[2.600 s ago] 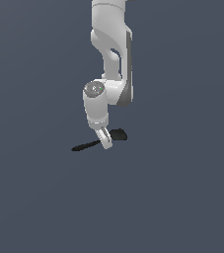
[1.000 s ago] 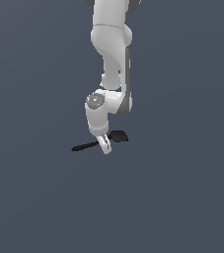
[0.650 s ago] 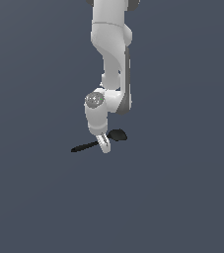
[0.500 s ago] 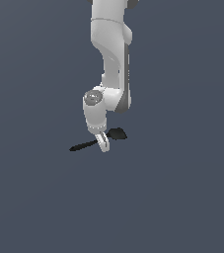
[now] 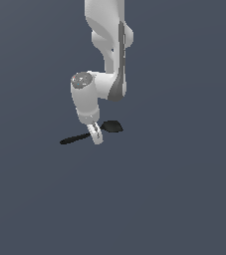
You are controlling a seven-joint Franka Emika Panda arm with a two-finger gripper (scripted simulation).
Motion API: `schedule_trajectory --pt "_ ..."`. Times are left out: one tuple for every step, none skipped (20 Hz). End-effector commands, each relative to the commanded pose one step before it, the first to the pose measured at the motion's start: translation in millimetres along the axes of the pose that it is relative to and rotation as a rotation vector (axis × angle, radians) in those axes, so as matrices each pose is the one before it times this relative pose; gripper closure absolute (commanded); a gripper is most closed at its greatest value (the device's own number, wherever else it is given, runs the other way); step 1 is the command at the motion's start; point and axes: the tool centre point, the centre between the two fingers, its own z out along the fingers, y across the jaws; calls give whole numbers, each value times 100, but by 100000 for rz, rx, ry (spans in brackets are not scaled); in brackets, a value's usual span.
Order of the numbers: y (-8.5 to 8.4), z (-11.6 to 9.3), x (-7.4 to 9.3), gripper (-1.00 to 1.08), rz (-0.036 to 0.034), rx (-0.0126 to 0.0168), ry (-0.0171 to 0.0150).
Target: Pick up the object and move it to a goal position.
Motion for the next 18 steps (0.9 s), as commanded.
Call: schedule_trajectory --pt "714 -2518 1001 108 111 207 65" --pt "307 -1063 414 108 0 0 0" --pt "316 -1100 431 108 0 0 0" --pt "313 -1095 432 108 0 0 0" --pt "302 -1074 421 108 13 -34 59" --pt "292 -1040 416 108 0 0 0" --pt "281 -1011 407 108 0 0 0" --pt "262 -989 382 108 -6 -28 63" --pt "257 -943 384 108 0 0 0" --pt "244 -906 371 108 0 0 0" --pt "229 -866 358 108 0 0 0" --pt "213 -822 343 108 0 0 0" --pt "169 -795 282 108 -65 -9 72" --pt "178 -716 304 108 0 0 0" --pt "162 -659 282 108 0 0 0" --pt "145 -604 260 108 0 0 0" --pt "108 -561 208 108 -65 17 15" --pt "112 -492 217 108 0 0 0"
